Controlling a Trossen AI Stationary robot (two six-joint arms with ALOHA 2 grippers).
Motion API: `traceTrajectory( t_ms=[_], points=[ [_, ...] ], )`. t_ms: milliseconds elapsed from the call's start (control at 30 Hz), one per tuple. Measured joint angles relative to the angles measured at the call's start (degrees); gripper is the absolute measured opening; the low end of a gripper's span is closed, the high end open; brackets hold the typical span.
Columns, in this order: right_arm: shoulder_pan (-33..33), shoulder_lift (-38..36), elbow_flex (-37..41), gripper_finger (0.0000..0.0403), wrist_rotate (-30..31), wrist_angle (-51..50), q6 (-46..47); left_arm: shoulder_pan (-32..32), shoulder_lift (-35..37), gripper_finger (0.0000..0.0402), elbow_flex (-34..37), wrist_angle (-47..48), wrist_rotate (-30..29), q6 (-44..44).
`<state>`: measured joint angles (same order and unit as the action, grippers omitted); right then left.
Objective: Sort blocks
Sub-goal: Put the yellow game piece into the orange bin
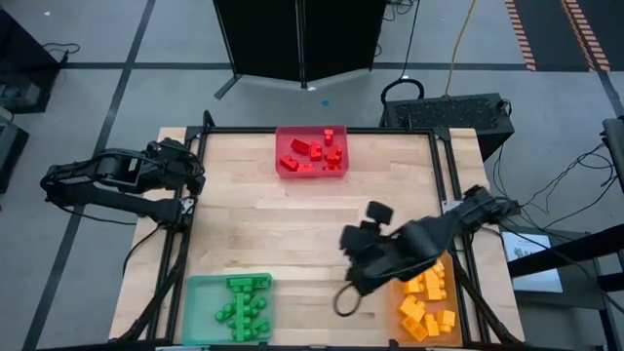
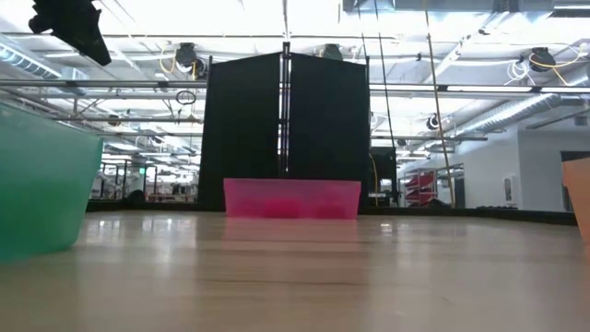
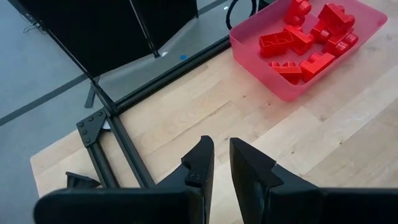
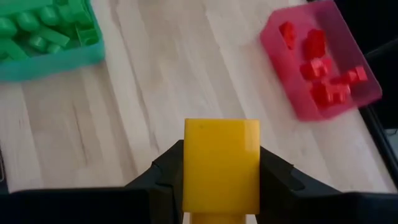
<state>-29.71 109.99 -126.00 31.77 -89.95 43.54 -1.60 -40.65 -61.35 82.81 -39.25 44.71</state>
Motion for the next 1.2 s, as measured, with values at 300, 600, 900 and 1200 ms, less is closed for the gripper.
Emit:
traceTrajectory(
  t_ms=[300,600,900,1200],
  points=[
    [-10.5,-19.8,27.9,0.0113,-0.4,-0.1,27.8,0.0,0.0,0.0059,0.0,0.0,0.4,0.0],
    [-21.0,-26.4,49.1,0.0113,-0.3,5.7,52.9,0.0,0.0,0.0059,0.0,0.0,0.4,-0.1],
    [-28.5,-26.5,66.8,0.0113,-6.3,25.1,67.0,0.0,0.0,0.0059,0.0,0.0,0.4,-0.1],
    [-34.6,-26.5,73.0,0.0113,-6.7,41.6,72.8,0.0,0.0,0.0059,0.0,0.0,0.4,0.0]
  ],
)
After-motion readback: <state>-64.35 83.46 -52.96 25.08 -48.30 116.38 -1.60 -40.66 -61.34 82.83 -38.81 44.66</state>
